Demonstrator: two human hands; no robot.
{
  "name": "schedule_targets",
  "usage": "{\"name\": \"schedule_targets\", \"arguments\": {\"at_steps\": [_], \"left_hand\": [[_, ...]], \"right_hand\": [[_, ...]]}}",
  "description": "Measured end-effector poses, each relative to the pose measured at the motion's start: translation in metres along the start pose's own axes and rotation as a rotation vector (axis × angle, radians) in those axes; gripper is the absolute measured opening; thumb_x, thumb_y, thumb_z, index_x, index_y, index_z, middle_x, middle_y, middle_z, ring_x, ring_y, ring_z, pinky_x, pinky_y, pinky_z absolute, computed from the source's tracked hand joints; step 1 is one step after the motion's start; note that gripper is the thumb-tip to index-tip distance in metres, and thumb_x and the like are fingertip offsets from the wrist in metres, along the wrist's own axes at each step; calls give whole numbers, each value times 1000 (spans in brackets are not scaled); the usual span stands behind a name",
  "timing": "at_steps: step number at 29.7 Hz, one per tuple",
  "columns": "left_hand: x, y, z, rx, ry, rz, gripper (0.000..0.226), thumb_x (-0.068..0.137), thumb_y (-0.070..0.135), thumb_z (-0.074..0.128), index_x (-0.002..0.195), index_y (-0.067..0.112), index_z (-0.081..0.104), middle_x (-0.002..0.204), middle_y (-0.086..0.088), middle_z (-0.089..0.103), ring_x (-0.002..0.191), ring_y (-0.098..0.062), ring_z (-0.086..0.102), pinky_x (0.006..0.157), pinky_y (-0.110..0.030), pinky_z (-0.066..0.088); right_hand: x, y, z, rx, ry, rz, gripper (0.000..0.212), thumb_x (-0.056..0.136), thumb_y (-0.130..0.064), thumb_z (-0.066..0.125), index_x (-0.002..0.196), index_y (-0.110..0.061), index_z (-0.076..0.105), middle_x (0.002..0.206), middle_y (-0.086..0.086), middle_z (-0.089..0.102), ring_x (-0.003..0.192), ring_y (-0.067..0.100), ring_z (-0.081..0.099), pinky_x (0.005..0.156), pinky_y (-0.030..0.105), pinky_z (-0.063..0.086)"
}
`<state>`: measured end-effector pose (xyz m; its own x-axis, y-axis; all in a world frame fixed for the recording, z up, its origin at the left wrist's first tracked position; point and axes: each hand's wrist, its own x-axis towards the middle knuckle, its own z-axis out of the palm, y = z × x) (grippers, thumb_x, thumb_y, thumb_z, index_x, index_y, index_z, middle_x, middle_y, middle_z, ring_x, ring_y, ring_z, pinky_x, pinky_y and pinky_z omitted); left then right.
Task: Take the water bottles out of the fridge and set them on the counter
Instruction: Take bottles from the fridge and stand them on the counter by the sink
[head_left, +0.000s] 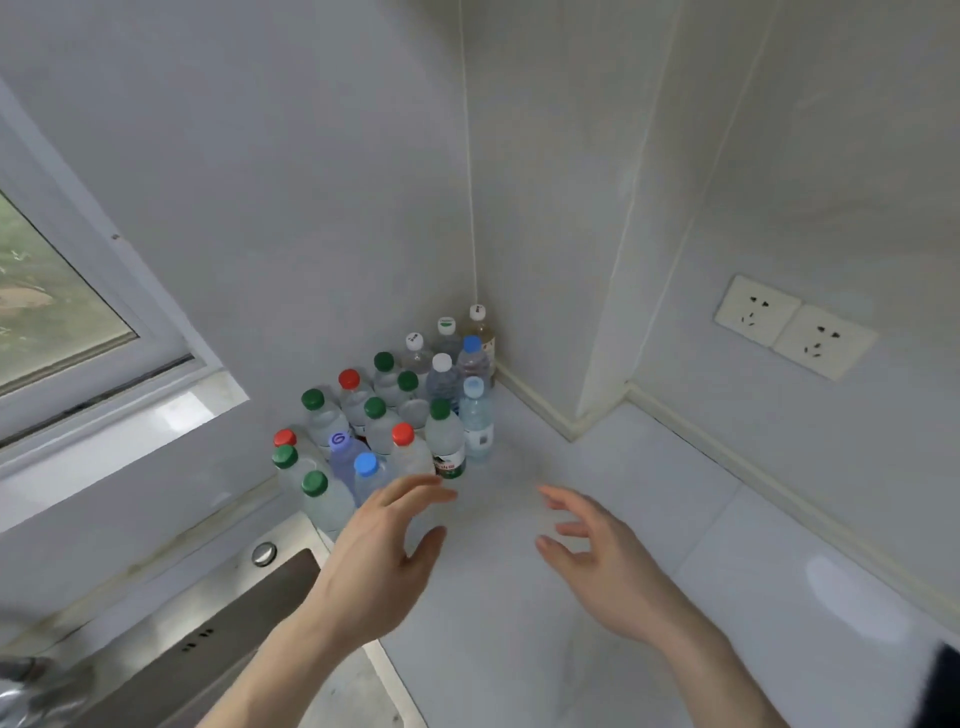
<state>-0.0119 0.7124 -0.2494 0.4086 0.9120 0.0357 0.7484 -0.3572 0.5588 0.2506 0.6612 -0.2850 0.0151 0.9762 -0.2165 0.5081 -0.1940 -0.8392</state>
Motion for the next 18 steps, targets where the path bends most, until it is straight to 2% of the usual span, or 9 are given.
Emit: {"name": "schedule_targets", "arguments": {"at_steps": [3,6,10,15,18], "left_hand": [[-16,7,11,-38,-23,25,35,98,32,63,129,46,59,141,33,48,130,5,49,107,-22,41],[-23,20,20,-52,-95,82,34,97,33,64,128,48,59,141,35,46,114,4,56,101,-18,38],[-28,35,30,-55,-181,188,35,98,33,61,131,46,57,143,33,45,129,4,46,105,-19,39],[-54,46,48,-128,-291,291,36,97,30,64,129,47,59,139,36,46,128,6,46,100,-8,30],[-74,53,64,-163,-367,383,35,96,29,65,127,46,61,137,34,49,128,2,50,102,-14,36]], "right_hand": [[-32,2,-1,-21,40,27,47,101,-39,61,141,-55,44,140,-34,46,126,-10,50,109,25,46],[-70,5,-5,-36,93,83,49,101,-41,60,145,-54,43,141,-36,43,129,-13,46,112,25,43],[-114,9,-3,-70,177,138,48,102,-42,59,144,-57,42,142,-38,42,132,-13,44,115,25,41],[-182,-2,13,-80,307,232,48,102,-41,58,146,-55,42,145,-37,40,135,-15,40,117,22,36],[-235,0,27,-94,396,329,48,102,-40,59,145,-55,43,144,-38,41,134,-16,40,116,22,37]]}}
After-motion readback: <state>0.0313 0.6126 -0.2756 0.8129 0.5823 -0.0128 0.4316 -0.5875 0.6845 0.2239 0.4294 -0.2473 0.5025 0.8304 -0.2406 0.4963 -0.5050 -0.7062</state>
